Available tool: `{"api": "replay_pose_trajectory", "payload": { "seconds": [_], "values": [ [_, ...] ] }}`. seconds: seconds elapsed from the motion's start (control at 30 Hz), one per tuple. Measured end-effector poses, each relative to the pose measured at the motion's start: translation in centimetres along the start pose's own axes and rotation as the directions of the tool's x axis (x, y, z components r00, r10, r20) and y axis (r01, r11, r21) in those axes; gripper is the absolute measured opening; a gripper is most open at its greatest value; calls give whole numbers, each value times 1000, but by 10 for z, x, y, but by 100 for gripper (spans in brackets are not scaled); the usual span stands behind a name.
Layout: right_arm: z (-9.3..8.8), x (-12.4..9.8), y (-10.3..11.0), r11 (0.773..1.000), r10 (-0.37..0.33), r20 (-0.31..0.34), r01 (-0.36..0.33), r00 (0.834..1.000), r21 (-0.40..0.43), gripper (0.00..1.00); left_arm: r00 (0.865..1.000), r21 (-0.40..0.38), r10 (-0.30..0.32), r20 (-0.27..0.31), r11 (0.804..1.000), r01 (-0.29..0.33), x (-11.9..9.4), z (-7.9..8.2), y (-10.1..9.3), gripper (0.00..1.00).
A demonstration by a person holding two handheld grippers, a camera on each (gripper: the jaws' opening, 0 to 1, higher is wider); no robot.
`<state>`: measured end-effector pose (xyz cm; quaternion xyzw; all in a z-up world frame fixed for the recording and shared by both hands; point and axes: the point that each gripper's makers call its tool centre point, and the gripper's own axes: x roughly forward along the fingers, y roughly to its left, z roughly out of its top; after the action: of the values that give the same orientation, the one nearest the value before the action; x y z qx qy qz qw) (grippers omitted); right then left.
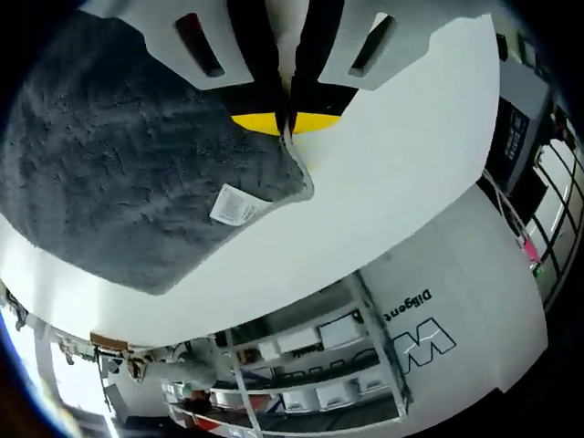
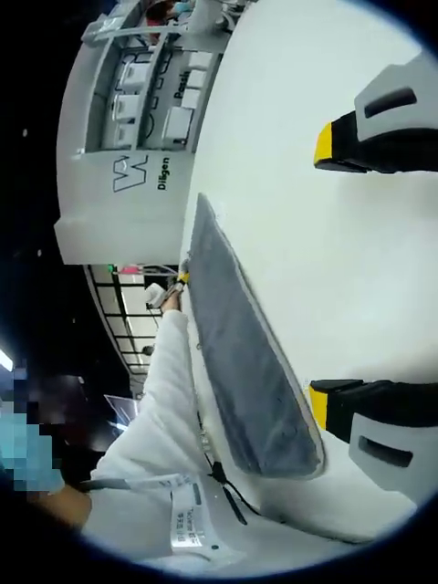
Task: Open the folded towel by lifting each exposed corner and separating the folded layers until the towel lies flat within the target outline without major curled edges
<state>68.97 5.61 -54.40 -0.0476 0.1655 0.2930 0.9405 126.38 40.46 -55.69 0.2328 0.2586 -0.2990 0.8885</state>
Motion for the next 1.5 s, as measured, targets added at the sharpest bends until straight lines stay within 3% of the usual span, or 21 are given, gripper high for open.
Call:
{"api": "replay_pose_trajectory", "payload": {
  "seconds": [0.03, 0.13, 0.27, 0.37, 0.43, 0.53, 0.63, 0.83, 1.07, 1.2, 1.23, 1.37, 1.5],
  "values": [
    [0, 1, 0, 1000, -1, -2, 1, 1000, 1, 94, 999, -30, 6, 47, 1000, -5, 0, 4, 0, 2],
    [0, 2, -1, 1000, -5, 0, 5, 1000, 2, 94, 997, -133, -6, 75, 991, 16, -2, 2, 3, 5],
    [3, 1, -1, 1000, -9, 7, 9, 1000, 0, 94, 994, -166, 6, 110, 986, 12, -13, 7, 9, 22],
    [7, 0, 1, 1000, -7, 19, 7, 1000, -4, 94, 990, -158, 16, 137, 987, 6, -24, 14, 9, 34],
    [10, -1, 3, 1000, -6, 28, 6, 1000, -10, 94, 990, -140, 9, 141, 990, 11, -34, 19, 7, 36],
    [22, -6, 8, 999, -9, 57, 11, 998, -42, 94, 978, -128, -21, 206, 991, 49, -61, 35, -6, 39],
    [31, -10, 13, 998, -3, 77, 8, 997, -59, 95, 973, -115, -35, 230, 991, 63, -84, 41, -15, 43],
    [40, -16, 23, 998, 15, 94, -8, 995, -67, 95, 955, -140, -57, 291, 985, 102, -140, 30, -50, 56],
    [57, -24, 46, 992, 91, 163, -75, 982, -102, 95, 934, -186, -43, 355, 976, 115, -228, 5, -87, 72],
    [54, -25, 53, 992, 106, 149, -93, 983, -87, 95, 913, -189, -59, 404, 971, 146, -285, -8, -115, 78],
    [54, -25, 54, 991, 111, 151, -97, 982, -92, 95, 912, -188, -60, 405, 971, 147, -289, -10, -117, 80],
    [53, -24, 61, 988, 135, 144, -122, 980, -91, 96, 898, -204, -69, 435, 964, 173, -341, -30, -148, 88],
    [54, -23, 69, 984, 162, 143, -150, 976, -94, 97, 892, -183, -85, 444, 966, 183, -388, -50, -179, 88]
  ]
}}
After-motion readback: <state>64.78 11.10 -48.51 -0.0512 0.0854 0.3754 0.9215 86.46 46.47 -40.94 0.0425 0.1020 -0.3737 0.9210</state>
